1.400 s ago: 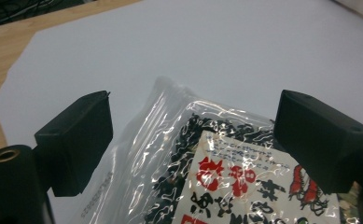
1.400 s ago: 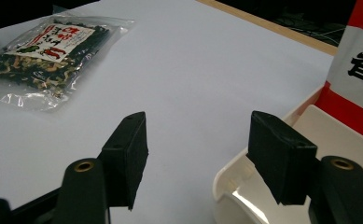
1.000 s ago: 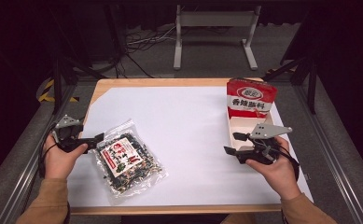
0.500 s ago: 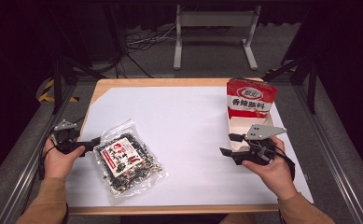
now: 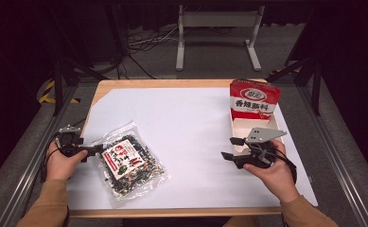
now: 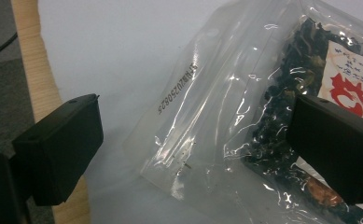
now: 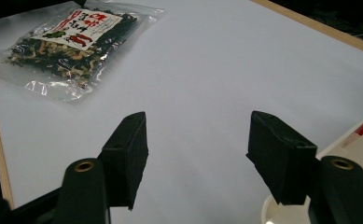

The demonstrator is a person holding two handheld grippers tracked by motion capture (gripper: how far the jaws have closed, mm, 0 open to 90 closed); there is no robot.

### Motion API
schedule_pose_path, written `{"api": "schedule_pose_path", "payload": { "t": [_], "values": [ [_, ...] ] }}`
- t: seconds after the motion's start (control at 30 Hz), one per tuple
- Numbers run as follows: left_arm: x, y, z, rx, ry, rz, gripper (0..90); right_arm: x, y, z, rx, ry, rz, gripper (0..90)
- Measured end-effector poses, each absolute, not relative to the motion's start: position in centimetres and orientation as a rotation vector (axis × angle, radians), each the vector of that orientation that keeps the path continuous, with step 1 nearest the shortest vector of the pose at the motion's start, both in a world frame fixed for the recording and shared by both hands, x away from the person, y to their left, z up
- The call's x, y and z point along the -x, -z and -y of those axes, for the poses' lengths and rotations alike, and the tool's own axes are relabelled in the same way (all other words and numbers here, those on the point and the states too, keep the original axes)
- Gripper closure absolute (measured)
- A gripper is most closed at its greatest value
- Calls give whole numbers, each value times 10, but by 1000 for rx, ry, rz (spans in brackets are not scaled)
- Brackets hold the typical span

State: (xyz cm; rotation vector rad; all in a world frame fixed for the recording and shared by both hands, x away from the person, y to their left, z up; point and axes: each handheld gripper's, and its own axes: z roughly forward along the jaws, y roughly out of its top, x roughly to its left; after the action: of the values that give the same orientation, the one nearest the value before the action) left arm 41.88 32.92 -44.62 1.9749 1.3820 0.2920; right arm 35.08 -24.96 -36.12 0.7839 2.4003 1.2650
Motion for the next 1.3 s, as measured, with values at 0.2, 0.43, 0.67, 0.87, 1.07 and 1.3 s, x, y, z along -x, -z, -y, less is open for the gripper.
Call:
{"api": "schedule_pose_path", "payload": {
  "t": [0.2,0.43,0.67,0.87,1.07,1.3],
  "values": [
    [-419,449,-328,-1982,-219,-1373,81,-352,364,249,-787,-1257,-2408,375],
    [-416,446,-322,-2007,-194,-1381,181,-352,364,249,-785,-1251,-2410,374],
    [-413,442,-313,-2031,-203,-1418,259,-352,366,247,-784,-1244,-2416,374],
    [-409,439,-303,-2036,-201,-1471,399,-352,367,246,-781,-1238,-2424,374],
    [-407,436,-299,-2039,-217,-1501,462,-351,366,244,-778,-1239,-2426,374],
    [-404,429,-284,-2163,-377,-1493,746,-351,367,243,-777,-1238,-2430,375]
  ]
}}
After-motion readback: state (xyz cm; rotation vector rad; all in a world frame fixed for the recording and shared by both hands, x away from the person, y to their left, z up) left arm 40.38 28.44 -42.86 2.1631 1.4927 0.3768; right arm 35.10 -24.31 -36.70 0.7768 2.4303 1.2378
